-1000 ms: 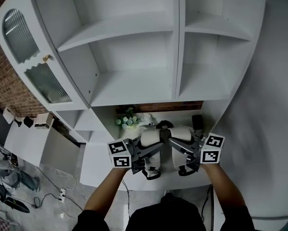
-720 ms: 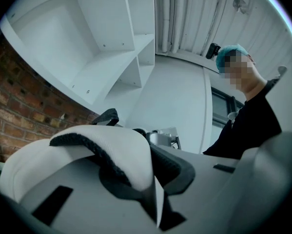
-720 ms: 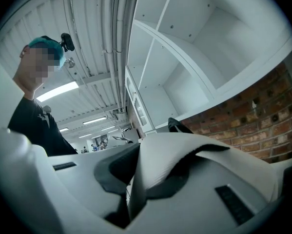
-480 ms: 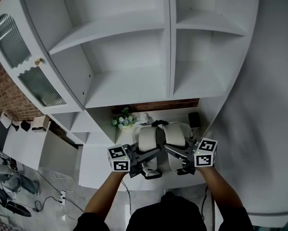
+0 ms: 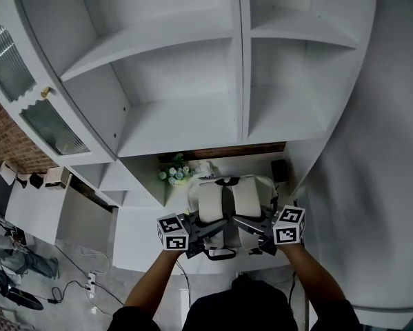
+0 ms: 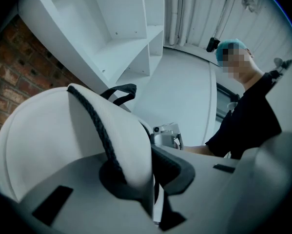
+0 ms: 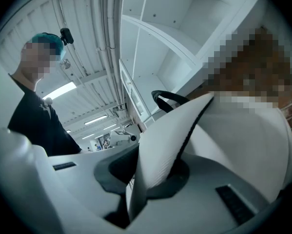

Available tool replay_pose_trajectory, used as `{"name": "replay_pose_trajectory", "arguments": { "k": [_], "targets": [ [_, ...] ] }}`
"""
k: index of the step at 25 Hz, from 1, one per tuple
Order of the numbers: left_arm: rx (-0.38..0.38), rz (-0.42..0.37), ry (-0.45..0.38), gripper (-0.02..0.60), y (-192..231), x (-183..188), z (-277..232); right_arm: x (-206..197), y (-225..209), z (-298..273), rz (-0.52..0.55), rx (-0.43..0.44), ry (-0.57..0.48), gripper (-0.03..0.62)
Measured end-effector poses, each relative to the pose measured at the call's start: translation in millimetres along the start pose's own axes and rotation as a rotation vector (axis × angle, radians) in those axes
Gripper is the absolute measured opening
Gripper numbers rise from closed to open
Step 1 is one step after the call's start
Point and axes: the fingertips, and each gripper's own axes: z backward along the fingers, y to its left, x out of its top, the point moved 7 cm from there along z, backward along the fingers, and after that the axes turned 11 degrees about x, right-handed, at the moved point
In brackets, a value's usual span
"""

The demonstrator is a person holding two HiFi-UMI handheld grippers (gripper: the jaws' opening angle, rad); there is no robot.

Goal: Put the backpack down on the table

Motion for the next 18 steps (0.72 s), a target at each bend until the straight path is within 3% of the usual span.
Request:
{"name": "replay_pose_trajectory", "arguments": {
  "k": [7,18],
  "targets": [
    [-0.001,0.040,0.011,0.058,17,-19,-10,-21,-22,4,-0.012,-0.033,0.045,0.051],
    [0.083,0.069,0.029,0.059,46,-42,-23,-44,-60,9,-0.049,-0.042,0.078,0.057]
  ]
}}
